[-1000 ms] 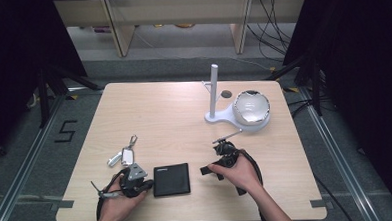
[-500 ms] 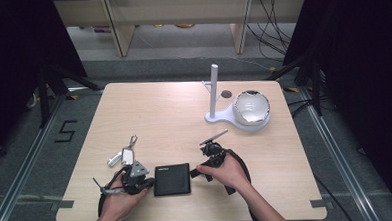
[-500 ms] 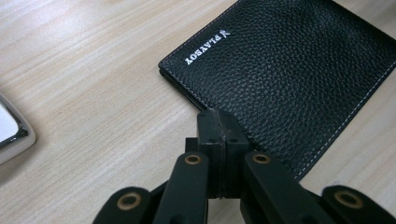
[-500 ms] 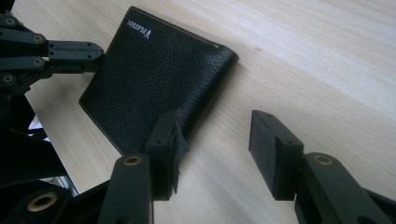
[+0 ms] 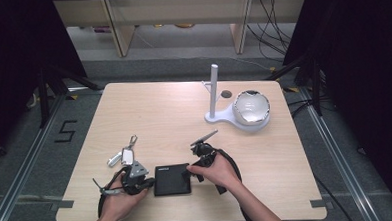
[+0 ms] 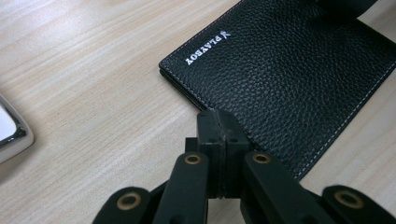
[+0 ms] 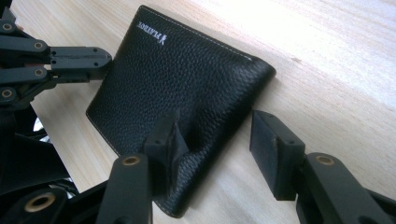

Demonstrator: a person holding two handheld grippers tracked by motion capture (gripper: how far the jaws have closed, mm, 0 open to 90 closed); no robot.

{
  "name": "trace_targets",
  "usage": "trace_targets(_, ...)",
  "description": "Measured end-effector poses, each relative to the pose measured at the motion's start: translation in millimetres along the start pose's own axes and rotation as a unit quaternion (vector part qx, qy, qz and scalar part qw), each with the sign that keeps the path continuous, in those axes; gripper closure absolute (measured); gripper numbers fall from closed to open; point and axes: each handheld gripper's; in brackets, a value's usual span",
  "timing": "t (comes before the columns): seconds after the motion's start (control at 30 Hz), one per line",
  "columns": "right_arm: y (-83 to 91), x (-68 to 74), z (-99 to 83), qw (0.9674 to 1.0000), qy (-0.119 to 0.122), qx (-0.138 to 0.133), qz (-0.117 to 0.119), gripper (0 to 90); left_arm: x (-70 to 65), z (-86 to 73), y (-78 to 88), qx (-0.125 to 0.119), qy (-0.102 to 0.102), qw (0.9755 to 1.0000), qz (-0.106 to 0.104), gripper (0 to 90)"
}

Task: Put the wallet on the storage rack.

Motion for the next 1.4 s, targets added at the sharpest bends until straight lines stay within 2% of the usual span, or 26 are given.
trace_targets(0.13,-2.4,2.6,2.0,1.0,-0.008,0.005,-0.002,53.6,-0.3,-0.1,0.0,-0.001,0.0,1.0,0.001,89.5)
trace_targets(0.2,-2.6,1.9,3.0,1.0,0.001,0.006,-0.003,53.5,-0.2,-0.2,-0.3,-0.001,0.001,1.0,0.002,89.5)
trace_targets(0.23,-2.1,2.6,2.9,0.9999,-0.005,0.009,-0.008,53.3,-0.2,-0.2,-0.4,-0.001,0.001,1.0,0.003,89.5)
trace_targets(0.33,-3.3,4.3,4.2,0.9998,-0.018,0.011,-0.002,52.6,0.0,-0.2,0.1,0.0,0.0,1.0,0.0,89.5)
trace_targets(0.37,-3.6,4.2,4.7,0.9999,-0.012,0.01,-0.003,52.2,-0.2,-0.3,-0.4,-0.002,0.001,1.0,0.002,89.4)
trace_targets(0.4,-3.6,4.5,5.1,0.9998,-0.014,0.012,-0.009,51.5,-0.3,-0.4,-0.4,-0.002,0.002,1.0,0.002,89.5)
trace_targets(0.53,-5.7,7.5,8.3,0.9994,-0.028,0.02,-0.006,48.5,-0.5,-0.3,0.0,-0.001,0.002,1.0,-0.001,89.4)
trace_targets(0.57,-6.1,9.3,8.9,0.9987,-0.041,0.024,-0.016,48.1,-0.5,-0.3,0.0,-0.001,0.001,1.0,-0.001,89.5)
trace_targets(0.6,-7.8,9.7,10.8,0.9991,-0.036,0.023,-0.01,47.6,-0.6,-0.2,0.0,0.0,0.0,1.0,-0.001,89.5)
trace_targets(0.7,-8.9,9.4,12.3,0.9988,-0.04,0.025,-0.01,47.2,-0.5,-0.3,-0.1,-0.001,0.002,1.0,-0.002,89.5)
trace_targets(0.73,-9.0,12.9,13.8,0.9971,-0.064,0.035,-0.023,46.9,-0.5,-0.3,-0.1,-0.001,0.002,1.0,-0.002,89.5)
trace_targets(0.8,-9.1,13.3,14.3,0.9969,-0.066,0.035,-0.025,47.0,-0.8,-0.4,-0.7,-0.003,0.002,1.0,0.001,89.5)
trace_targets(0.83,-10.2,14.5,14.8,0.9961,-0.077,0.038,-0.021,46.9,-1.0,-0.3,-0.7,-0.002,0.002,1.0,0.0,89.5)
trace_targets(0.87,-13.1,15.6,15.6,0.9965,-0.076,0.036,-0.005,47.5,-1.1,0.0,-0.2,-0.001,0.0,1.0,-0.002,89.5)
trace_targets(0.93,-14.1,16.1,15.6,0.9963,-0.076,0.04,-0.007,48.3,-1.3,-0.2,-0.2,-0.001,0.0,1.0,-0.001,89.5)
trace_targets(0.97,-15.7,16.1,15.3,0.9972,-0.068,0.031,-0.008,49.0,-1.0,-0.4,0.0,-0.001,-0.001,1.0,-0.002,89.5)
trace_targets(1.0,-15.0,16.4,16.2,0.9967,-0.071,0.039,-0.005,50.8,-0.8,-0.5,-0.1,-0.001,-0.001,1.0,-0.002,89.5)
trace_targets(1.1,-14.9,16.6,16.6,0.9969,-0.069,0.037,-0.012,56.1,-0.8,-0.6,-0.5,-0.003,0.001,1.0,-0.001,89.5)
trace_targets(1.13,-14.6,16.0,16.0,0.9975,-0.058,0.037,-0.018,60.4,-0.7,-0.8,-0.5,-0.003,0.001,1.0,-0.001,89.4)
trace_targets(1.17,-14.6,16.0,16.0,0.9975,-0.058,0.037,-0.018,60.4,-0.7,-0.8,-0.5,-0.003,0.001,1.0,-0.001,89.4)
trace_targets(1.2,-14.7,15.4,15.6,0.9978,-0.054,0.037,-0.014,61.9,-0.5,-0.8,0.2,-0.002,-0.001,1.0,-0.004,89.4)
trace_targets(1.23,-15.9,12.5,14.9,0.9991,-0.034,0.026,-0.005,63.3,-0.5,-1.1,0.2,-0.003,0.001,1.0,-0.003,89.4)
trace_targets(1.3,-16.4,10.6,14.5,0.9997,-0.02,0.014,0.01,67.0,-0.4,-1.5,0.5,-0.004,0.005,1.0,-0.004,89.4)
trace_targets(1.33,-12.0,11.3,15.4,0.9997,-0.02,0.012,0.007,71.0,-0.2,-1.7,0.7,-0.004,0.005,1.0,-0.004,89.3)
trace_targets(1.37,-12.0,11.3,15.4,0.9997,-0.02,0.012,0.007,71.0,-0.2,-2.0,0.7,-0.006,0.007,1.0,-0.003,89.3)
trace_targets(1.4,-8.3,11.8,17.2,0.9998,-0.01,0.007,0.015,74.0,-0.2,-2.6,0.7,-0.006,0.012,0.9999,-0.003,88.5)
Point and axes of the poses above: each handheld gripper's, and its own axes: y roughly backward along the jaws, z roughly out of its top, x roughly to its left, and after that the axes turned 10 degrees about -x, right-handed
